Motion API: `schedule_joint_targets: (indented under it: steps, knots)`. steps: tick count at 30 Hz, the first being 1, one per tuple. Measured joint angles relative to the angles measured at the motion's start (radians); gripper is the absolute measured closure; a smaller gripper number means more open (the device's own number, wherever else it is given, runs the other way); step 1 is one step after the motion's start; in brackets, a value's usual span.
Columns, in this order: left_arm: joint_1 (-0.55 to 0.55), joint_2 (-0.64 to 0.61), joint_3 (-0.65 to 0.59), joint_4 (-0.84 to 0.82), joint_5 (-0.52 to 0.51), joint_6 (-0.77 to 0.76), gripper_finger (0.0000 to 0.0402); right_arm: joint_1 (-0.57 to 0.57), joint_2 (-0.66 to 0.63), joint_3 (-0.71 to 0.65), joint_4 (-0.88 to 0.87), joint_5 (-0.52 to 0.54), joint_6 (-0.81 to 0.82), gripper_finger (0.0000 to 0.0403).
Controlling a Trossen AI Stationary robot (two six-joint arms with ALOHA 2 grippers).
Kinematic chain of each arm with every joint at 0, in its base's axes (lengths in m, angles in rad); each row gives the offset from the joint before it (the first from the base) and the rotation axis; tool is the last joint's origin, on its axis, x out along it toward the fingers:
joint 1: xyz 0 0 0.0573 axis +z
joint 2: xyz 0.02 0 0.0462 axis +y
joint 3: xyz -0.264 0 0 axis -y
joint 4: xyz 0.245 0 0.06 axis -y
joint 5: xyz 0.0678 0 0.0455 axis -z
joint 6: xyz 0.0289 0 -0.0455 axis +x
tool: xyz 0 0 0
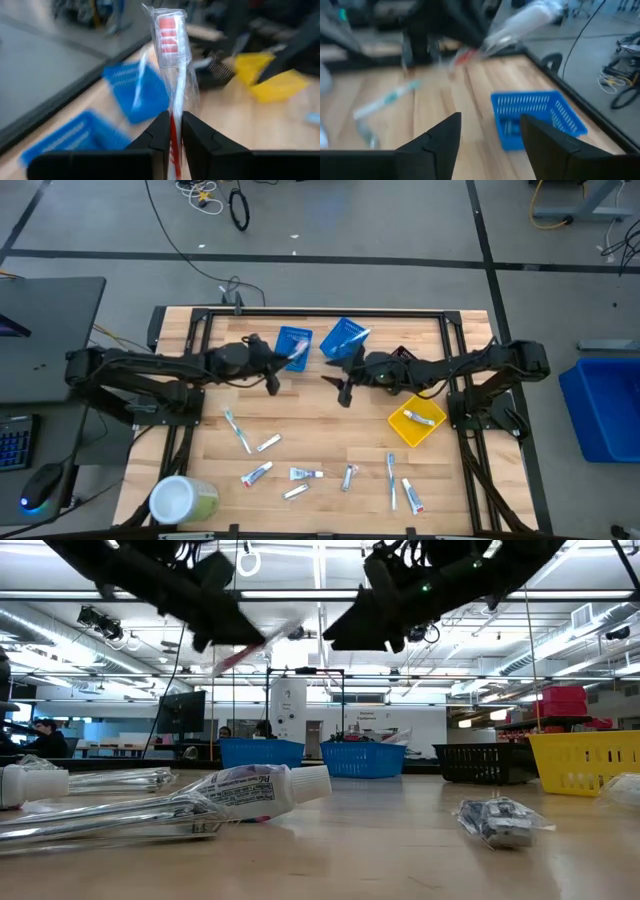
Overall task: Pick & Place Travel size toiletries
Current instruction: Put the orange toothbrush into the right blue basket
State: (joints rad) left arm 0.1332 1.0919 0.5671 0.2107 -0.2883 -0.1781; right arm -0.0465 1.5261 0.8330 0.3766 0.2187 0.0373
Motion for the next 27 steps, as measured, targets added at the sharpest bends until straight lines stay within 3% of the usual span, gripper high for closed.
schedule_joint_targets:
  steps: [5, 13, 17, 27]
  knots:
    - [-0.027, 0.096, 0.000, 0.163, 0.055, -0.001, 0.0362, -0.036, 0.019, -0.039, 0.172, -0.047, 0.115, 0.0187]
    - [-0.038, 0.251, 0.000, 0.370, 0.033, 0.046, 0.0358, -0.051, 0.117, -0.047, 0.364, -0.091, 0.193, 0.0210]
    - [-0.039, 0.288, 0.000, 0.392, -0.011, 0.049, 0.0359, -0.051, 0.118, -0.047, 0.391, -0.063, 0.225, 0.0219]
    - [-0.045, 0.298, 0.000, 0.485, -0.011, 0.069, 0.0360, -0.058, 0.119, -0.047, 0.393, -0.063, 0.247, 0.0230]
